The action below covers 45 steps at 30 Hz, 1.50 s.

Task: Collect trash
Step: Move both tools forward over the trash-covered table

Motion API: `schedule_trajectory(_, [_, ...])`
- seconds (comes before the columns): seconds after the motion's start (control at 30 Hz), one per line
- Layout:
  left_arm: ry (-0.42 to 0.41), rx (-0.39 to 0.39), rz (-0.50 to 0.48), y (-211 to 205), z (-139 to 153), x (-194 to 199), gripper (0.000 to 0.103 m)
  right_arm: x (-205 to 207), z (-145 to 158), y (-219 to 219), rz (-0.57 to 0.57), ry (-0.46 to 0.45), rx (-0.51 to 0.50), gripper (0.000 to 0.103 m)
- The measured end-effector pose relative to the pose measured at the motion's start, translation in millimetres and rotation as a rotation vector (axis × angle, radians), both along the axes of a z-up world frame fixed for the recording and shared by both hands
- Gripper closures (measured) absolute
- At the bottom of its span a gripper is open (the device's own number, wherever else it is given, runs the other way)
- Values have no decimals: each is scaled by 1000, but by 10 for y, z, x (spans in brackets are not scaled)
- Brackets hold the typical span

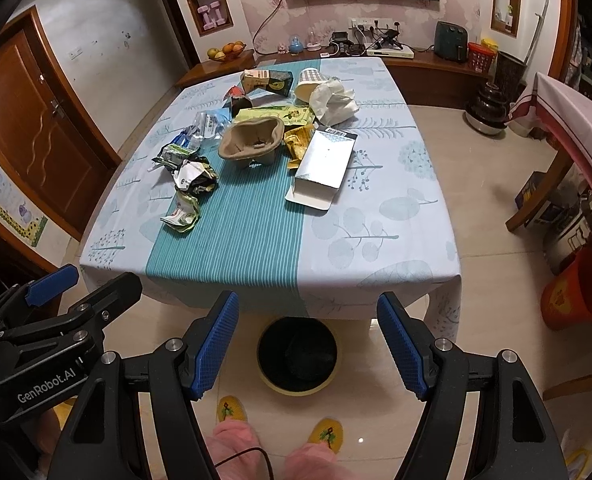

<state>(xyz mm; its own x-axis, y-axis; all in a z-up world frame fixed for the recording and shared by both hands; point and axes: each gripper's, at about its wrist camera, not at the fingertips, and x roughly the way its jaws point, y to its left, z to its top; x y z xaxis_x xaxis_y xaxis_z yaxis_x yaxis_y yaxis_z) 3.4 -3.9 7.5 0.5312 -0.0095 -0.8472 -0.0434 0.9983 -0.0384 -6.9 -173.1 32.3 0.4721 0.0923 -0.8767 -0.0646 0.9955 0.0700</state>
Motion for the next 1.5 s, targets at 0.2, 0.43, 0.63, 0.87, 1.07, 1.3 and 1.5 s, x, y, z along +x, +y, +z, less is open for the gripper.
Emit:
schedule_trajectory(0.2, [2,3,8,3,-9,8,14,10,7,-10,-2,-2,-8,30])
schedule_trajectory(0.43, [4,3,8,9,-14,21,14,25,1,-68,-9,-1,-2,30])
schedule_trajectory(0.63, [3,3,18,19,-14,24,14,31,20,-83,-10,-6,4,30])
schedule_trajectory(0.87, [-11,14,44,53,55,-18,14,42,97,-74,-5,-25,15,30])
schedule_trajectory(1.07, [-22,20,71,94,136,-95,14,-7,153,-62,5,-41,31,30])
schedule_trajectory(1.3, [-29,22,98,139,216,-167,14,-18,197,-18,15,-56,26,30])
schedule_trajectory(1.5, [-37,17,119,229,264,-174,14,26,235,50,23,-75,33,30])
